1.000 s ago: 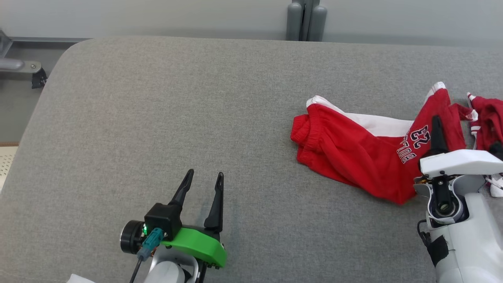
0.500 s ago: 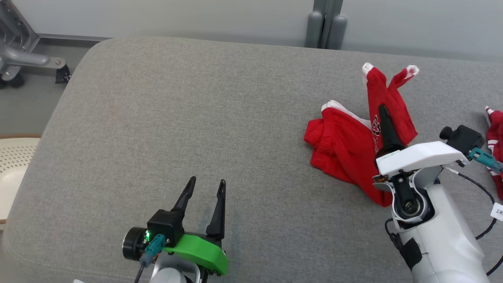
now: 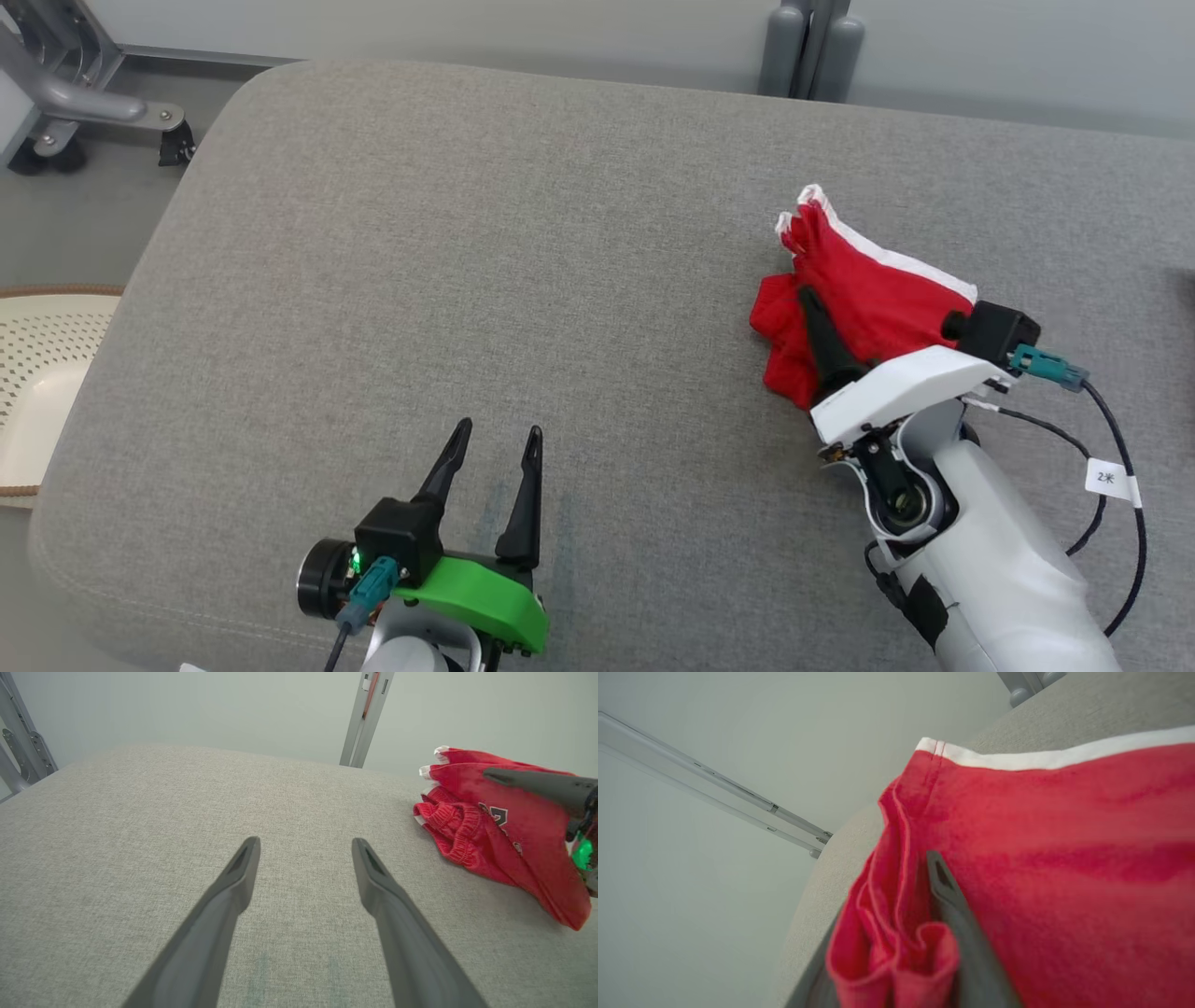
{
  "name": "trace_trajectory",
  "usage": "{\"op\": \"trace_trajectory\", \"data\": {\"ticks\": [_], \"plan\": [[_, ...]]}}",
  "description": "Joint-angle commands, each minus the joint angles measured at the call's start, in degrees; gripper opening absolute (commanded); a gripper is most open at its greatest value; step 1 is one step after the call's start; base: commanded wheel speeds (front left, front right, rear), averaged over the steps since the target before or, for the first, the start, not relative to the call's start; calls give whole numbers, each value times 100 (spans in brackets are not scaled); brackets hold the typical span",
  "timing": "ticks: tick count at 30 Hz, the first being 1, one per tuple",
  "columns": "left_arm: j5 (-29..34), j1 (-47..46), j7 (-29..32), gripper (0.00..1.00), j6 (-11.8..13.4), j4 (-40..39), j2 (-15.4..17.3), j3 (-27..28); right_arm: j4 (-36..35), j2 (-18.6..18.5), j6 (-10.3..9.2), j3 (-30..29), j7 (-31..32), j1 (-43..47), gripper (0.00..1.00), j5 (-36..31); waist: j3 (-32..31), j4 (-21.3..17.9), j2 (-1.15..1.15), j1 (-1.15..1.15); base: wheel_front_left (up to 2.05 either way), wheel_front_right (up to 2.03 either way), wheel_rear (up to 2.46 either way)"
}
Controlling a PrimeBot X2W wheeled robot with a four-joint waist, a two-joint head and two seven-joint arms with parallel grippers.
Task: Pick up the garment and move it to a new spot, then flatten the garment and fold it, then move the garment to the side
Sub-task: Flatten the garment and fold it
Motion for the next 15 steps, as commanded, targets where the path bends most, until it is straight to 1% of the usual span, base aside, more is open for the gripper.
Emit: {"op": "trace_trajectory", "data": {"ticks": [1,4,8,11,15], "plan": [[-45,-35,-15,100,19,-18,17,-10,40,-26,2,105,12,-58,100,22,32,30,0,0,0,0,0],[-28,-57,-15,100,27,-23,17,-18,90,-47,2,335,-21,-85,100,69,60,58,0,0,0,0,0],[48,-110,-15,100,3,31,17,-16,77,-51,2,790,247,-37,100,363,70,66,0,0,0,0,0],[77,-120,-15,100,10,56,17,63,90,-131,2,1195,479,1,100,404,27,-5,0,0,0,0,0],[121,-91,-14,100,-9,43,17,152,-37,-226,2,1493,521,25,100,495,-54,-190,0,0,0,0,0]]}}
